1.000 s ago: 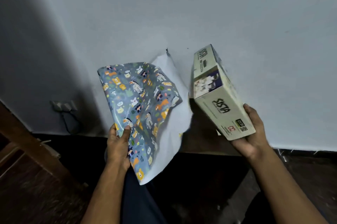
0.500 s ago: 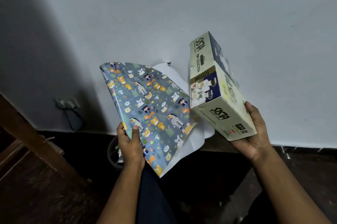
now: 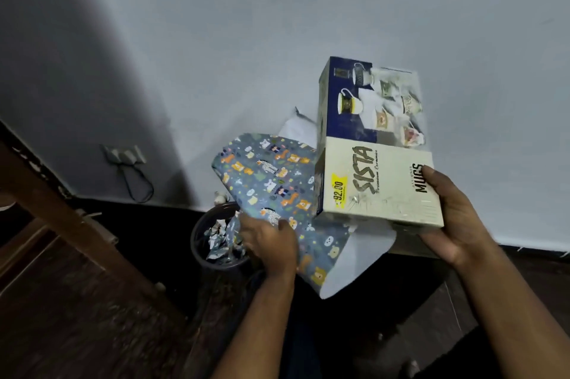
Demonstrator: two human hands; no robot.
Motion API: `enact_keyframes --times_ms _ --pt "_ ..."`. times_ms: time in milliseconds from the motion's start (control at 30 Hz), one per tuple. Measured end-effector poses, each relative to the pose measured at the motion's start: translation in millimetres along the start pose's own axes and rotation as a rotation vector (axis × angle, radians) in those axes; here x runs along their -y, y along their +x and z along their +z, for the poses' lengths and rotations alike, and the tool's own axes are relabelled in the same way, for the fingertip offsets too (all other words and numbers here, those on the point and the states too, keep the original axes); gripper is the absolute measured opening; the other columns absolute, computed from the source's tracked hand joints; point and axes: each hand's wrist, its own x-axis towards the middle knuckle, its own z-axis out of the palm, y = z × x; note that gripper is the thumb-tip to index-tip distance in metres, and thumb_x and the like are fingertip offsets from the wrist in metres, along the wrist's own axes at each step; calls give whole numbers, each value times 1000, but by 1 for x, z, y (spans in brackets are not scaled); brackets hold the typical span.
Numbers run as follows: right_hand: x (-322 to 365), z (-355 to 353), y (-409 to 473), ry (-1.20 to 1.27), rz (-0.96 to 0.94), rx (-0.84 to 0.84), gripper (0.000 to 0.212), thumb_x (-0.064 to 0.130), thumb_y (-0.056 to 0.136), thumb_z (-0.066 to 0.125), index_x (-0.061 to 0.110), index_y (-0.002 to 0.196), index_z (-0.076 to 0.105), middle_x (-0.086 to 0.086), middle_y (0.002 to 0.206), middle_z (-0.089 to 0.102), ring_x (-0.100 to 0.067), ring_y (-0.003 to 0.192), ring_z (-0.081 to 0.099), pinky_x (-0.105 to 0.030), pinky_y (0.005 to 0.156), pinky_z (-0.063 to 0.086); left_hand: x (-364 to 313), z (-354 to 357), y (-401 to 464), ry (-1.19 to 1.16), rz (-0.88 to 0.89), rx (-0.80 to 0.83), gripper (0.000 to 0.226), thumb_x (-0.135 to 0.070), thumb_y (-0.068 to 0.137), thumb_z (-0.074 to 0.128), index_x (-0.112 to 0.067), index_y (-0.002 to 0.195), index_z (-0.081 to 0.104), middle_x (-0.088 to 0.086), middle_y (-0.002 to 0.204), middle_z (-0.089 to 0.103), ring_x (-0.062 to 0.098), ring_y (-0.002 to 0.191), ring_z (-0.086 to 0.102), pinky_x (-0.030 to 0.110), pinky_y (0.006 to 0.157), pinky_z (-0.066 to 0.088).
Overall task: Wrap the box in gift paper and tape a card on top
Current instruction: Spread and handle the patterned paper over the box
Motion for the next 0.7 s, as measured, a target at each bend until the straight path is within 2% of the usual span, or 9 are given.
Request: enact_keyframes --times_ms 67,133,233,300,367,467,533,600,700 --pt "-4 -1 1 -37 32 5 53 39 98 54 14 145 53 -14 136 65 -32 106 71 -47 88 45 -5 -3 -11 215 160 -4 82 -20 85 78 -2 152 34 29 157 27 44 144 27 51 113 25" --pt "-7 0 1 -44 58 7 51 38 98 54 16 145 54 -13 135 66 -31 107 71 -47 85 52 1 1 -13 251 461 82 64 -33 90 73 -8 145 49 22 156 33 38 143 33 51 115 30" --pt "-12 6 -1 28 103 15 48 36 98 54 14 141 58 -13 130 69 -30 106 72 -47 83 60 5 4 -27 87 510 431 64 -40 78 63 -19 138 55 9 143 49 27 133 51 46 107 46" --pt "-15 13 -4 89 125 35 49 37 97 53 12 139 60 -14 129 69 -29 105 72 -43 82 62 5 8 -38 125 560 503 55 -53 80 66 -32 129 56 -3 131 64 19 126 59 39 101 52" --pt "-18 19 -5 129 128 61 50 40 98 51 13 140 59 -14 131 68 -29 104 72 -42 82 61 6 12 -45 128 592 504 48 -62 76 72 -27 108 64 -9 100 72 9 101 65 32 86 56" --pt "-25 22 -3 198 130 80 52 44 99 50 15 142 56 -12 132 67 -28 104 71 -43 81 60 8 14 -45 178 621 469 38 -51 75 76 -21 98 67 -9 88 65 9 87 60 30 79 55" --pt "-30 22 -1 221 128 89 56 46 98 51 17 145 54 -12 137 64 -28 106 70 -43 83 59 9 17 -39 162 610 407 24 -30 82 67 -21 103 64 -1 102 67 24 104 62 39 90 55" --pt "-32 21 1 224 114 94 58 48 97 51 19 147 53 -11 141 61 -28 109 68 -44 89 56 8 19 -31 154 603 345 30 -23 88 54 -15 115 62 10 115 62 28 116 58 30 97 48" --pt "-31 21 5 237 82 80 51 50 99 47 21 138 61 -8 133 66 -26 103 69 -41 85 56 -1 11 -28 134 563 242 17 -13 94 53 -4 108 58 7 110 49 18 99 49 20 82 34"
